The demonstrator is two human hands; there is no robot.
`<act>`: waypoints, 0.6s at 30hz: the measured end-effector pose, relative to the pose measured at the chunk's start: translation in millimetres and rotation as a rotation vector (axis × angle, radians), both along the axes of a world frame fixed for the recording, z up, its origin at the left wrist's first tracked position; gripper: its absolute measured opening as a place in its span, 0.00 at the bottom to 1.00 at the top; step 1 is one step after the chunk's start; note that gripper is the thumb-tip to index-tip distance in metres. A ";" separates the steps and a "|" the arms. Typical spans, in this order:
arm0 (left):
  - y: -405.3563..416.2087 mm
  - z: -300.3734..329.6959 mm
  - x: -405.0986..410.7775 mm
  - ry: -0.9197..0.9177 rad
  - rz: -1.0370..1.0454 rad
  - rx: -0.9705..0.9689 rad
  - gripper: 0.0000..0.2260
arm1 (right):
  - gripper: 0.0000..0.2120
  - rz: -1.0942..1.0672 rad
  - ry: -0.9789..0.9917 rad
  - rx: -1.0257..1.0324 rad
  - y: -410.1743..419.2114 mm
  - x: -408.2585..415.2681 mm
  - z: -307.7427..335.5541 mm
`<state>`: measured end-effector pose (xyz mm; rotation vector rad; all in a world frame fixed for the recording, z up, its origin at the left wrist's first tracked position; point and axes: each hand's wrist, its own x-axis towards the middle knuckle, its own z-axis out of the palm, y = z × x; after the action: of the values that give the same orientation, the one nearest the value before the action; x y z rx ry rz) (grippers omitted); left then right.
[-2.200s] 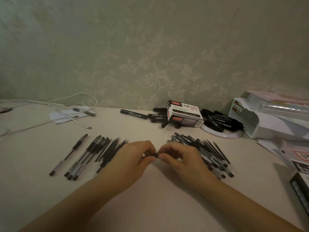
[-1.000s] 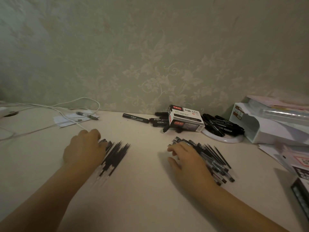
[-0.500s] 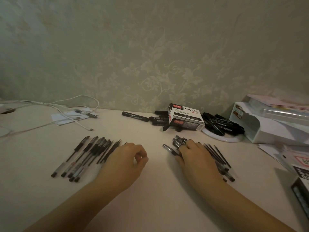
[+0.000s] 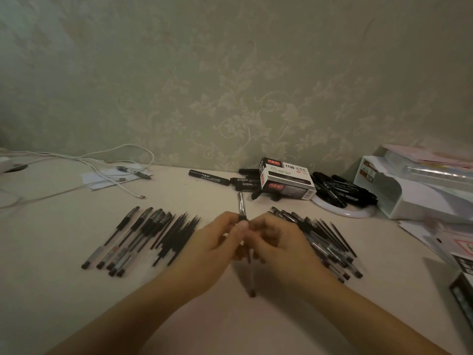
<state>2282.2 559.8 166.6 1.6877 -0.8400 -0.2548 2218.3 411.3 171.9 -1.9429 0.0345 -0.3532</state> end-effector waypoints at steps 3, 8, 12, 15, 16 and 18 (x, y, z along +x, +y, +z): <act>0.3 0.9 -3.1 0.031 -0.009 0.007 0.08 | 0.09 0.120 -0.019 0.091 2.0 -0.8 -7.5; 1.9 1.0 -1.4 -0.185 0.052 0.126 0.08 | 0.11 0.116 -0.036 -0.038 0.2 0.3 -14.4; 6.3 2.3 1.5 -0.481 0.112 0.297 0.09 | 0.11 0.006 -0.033 0.109 -7.6 4.9 -17.3; 5.4 -3.0 2.6 -0.514 0.081 0.344 0.06 | 0.05 0.032 -0.035 0.150 -12.3 7.1 -19.1; 4.1 -5.0 2.7 -0.508 0.075 0.343 0.06 | 0.04 0.047 -0.035 0.142 -12.5 7.6 -20.2; 2.3 -7.7 4.0 -0.476 0.060 0.332 0.07 | 0.04 0.066 -0.027 0.146 -12.2 8.1 -21.7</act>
<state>2286.2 562.0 158.9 2.1245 -1.1389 0.0602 2226.4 399.1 150.2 -1.7900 -0.0212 -0.3241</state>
